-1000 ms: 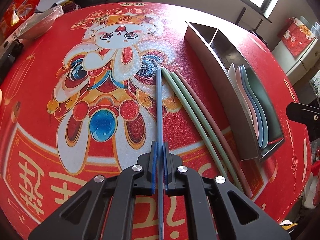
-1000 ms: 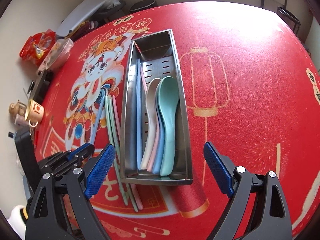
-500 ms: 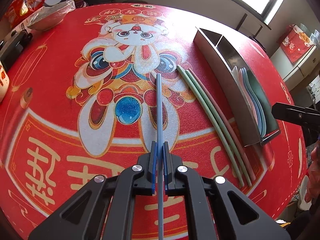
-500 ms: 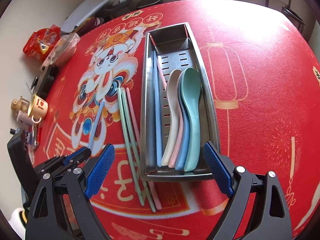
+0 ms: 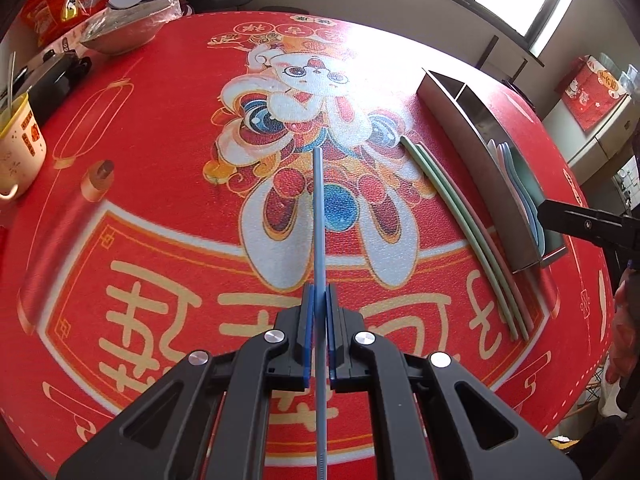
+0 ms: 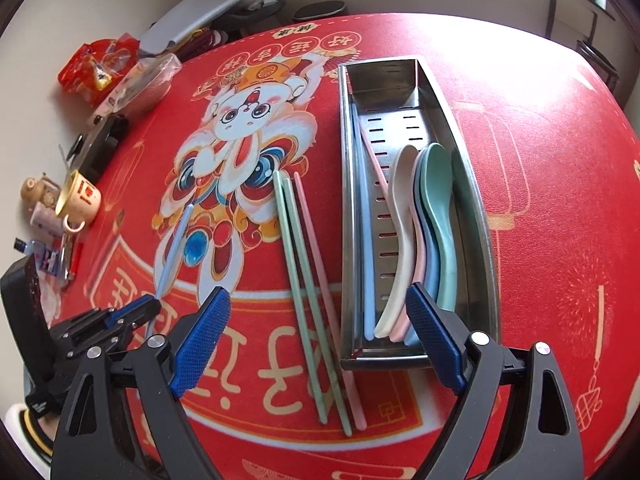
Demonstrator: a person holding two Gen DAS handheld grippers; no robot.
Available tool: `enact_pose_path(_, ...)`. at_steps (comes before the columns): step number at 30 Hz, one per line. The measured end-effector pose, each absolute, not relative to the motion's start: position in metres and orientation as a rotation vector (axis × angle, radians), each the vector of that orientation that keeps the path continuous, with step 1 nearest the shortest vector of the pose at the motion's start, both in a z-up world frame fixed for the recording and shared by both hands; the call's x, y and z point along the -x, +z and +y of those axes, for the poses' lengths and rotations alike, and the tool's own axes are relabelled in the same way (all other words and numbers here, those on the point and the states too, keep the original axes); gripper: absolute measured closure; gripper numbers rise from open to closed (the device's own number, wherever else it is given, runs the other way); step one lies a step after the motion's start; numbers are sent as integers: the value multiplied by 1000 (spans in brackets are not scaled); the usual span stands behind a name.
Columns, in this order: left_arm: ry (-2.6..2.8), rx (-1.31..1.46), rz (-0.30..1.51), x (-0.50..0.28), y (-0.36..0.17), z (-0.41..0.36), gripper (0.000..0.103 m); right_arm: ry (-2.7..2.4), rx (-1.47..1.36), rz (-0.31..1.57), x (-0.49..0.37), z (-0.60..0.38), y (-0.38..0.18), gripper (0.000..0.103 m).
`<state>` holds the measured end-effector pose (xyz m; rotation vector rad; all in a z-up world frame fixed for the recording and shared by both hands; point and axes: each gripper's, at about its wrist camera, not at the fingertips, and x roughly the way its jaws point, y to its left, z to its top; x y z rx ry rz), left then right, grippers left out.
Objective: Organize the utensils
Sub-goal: 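Lift the blue chopstick with the left tool while the right tool moves to the mint-green chopstick, then close the right tool on the mint-green chopstick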
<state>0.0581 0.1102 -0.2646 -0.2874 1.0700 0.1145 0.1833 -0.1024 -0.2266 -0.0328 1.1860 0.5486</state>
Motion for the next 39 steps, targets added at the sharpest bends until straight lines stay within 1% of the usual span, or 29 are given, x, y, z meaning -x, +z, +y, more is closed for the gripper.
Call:
enact_pose_path(2, 111, 283, 1070, -54, -266, 115, 97, 540, 45, 1193, -183, -99, -229, 35)
enact_pose_path(4, 110, 296, 1069, -51, -268, 122, 98, 535, 51, 1198, -181, -97, -231, 45)
enact_pose_path(5, 112, 301, 1068, -50, -269, 126, 98, 537, 58, 1204, -180, -95, -233, 54)
enact_pose_path(6, 113, 305, 1067, -50, -269, 130, 97, 541, 68, 1209, -179, -93, -235, 58)
enact_pose_path(8, 112, 306, 1065, -50, -270, 135, 97, 558, 83, 1216, -176, -87, -238, 70)
enact_pose_path(11, 106, 303, 1065, -50, -273, 141, 97, 585, 94, 1240, -175, -76, -244, 83)
enact_pose_path(13, 102, 311, 1068, -50, -276, 144, 97, 596, 112, 1250, -174, -68, -248, 87)
enact_pose_path(15, 94, 320, 1067, -50, -278, 147, 97, 591, 145, 1254, -176, -60, -251, 90)
enact_pose_path(17, 87, 316, 1065, -51, -278, 149, 97, 581, 165, 1262, -180, -53, -255, 90)
enact_pose_path(26, 62, 332, 1054, -54, -280, 155, 97, 535, 241, 1271, -199, -33, -268, 91)
enact_pose_path(39, 61, 370, 1043, -53, -281, 158, 97, 533, 270, 1286, -201, -22, -280, 91)
